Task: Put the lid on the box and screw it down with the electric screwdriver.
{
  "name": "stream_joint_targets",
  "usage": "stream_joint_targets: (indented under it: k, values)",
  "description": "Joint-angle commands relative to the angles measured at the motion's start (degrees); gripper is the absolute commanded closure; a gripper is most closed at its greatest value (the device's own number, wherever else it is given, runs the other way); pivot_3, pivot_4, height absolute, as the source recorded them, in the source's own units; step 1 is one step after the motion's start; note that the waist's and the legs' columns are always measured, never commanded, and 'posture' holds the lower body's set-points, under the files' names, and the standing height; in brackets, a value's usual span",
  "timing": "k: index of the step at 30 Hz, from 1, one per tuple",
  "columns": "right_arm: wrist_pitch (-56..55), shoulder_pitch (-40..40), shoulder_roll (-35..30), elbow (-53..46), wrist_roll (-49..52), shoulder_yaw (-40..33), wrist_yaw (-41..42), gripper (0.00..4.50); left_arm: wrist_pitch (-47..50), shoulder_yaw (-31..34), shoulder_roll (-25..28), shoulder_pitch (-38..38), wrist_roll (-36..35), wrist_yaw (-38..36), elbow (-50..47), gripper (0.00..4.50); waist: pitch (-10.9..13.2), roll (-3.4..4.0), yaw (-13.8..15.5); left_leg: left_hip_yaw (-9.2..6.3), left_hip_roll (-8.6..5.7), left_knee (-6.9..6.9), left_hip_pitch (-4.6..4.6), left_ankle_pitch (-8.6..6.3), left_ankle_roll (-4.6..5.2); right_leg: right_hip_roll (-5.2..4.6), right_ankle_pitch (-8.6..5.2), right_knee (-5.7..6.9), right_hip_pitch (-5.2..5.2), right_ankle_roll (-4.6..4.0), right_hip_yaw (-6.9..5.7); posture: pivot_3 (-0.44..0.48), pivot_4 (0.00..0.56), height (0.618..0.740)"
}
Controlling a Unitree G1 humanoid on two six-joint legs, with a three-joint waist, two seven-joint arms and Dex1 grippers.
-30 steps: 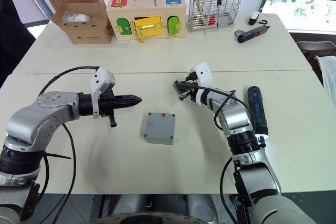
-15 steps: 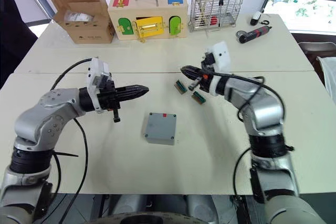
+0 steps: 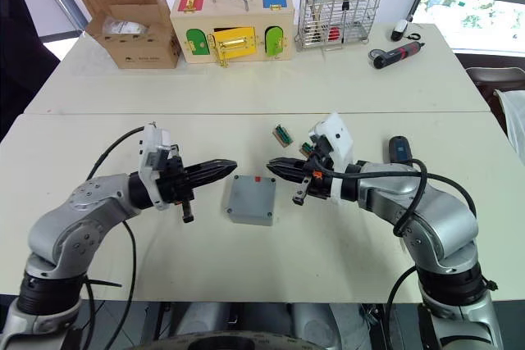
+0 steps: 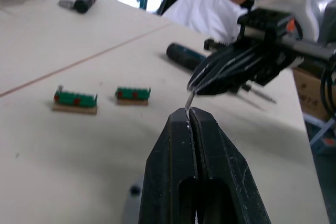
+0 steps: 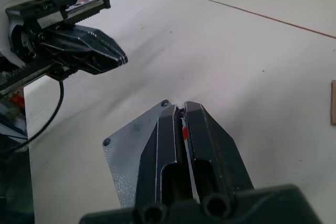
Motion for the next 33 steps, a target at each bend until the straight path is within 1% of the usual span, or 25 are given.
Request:
stream_joint_targets:
  k: [1,4,15,33]
  values:
    - [-1.79,0.44,0.08,-1.75,0.32,0.42,-0.88,4.44,-3.3,-0.87,2.14,1.44,2.01,-2.14,-2.45,4.5,0.0,0.0,-0.06,0.0,0.0,0.0,0.0,0.0,0.0,0.0,0.0,0.0,0.0,0.0,0.0,0.0,0.15,0.74]
    - [-3.17,1.28,-0.15,-0.96,-0.7,1.45,-1.08,4.44,-4.84,-1.6,2.93,2.73,3.13,-2.68,-2.5,4.5,0.0,0.0,-0.09,0.0,0.0,-0.03,0.01,0.0,0.0,0.01,0.0,0.0,0.0,0.0,0.0,0.0,0.15,0.74]
    - [-5.93,3.33,-0.92,-0.01,-2.46,3.79,-1.38,4.44,-4.92,-1.61,4.17,3.48,2.57,-3.4,-2.65,4.5,0.0,0.0,-0.04,-0.01,0.01,-0.04,0.01,0.0,0.0,0.01,0.0,-0.02,0.0,0.0,0.0,0.0,0.15,0.74]
    - [-9.31,4.01,-1.17,3.18,-5.07,5.18,-1.07,4.44,-4.91,-2.5,4.15,3.83,2.95,-3.17,-3.7,4.5,0.0,0.0,-0.06,-0.01,0.01,-0.04,0.01,0.0,0.0,0.01,0.0,-0.03,0.01,0.0,0.0,0.0,0.15,0.74]
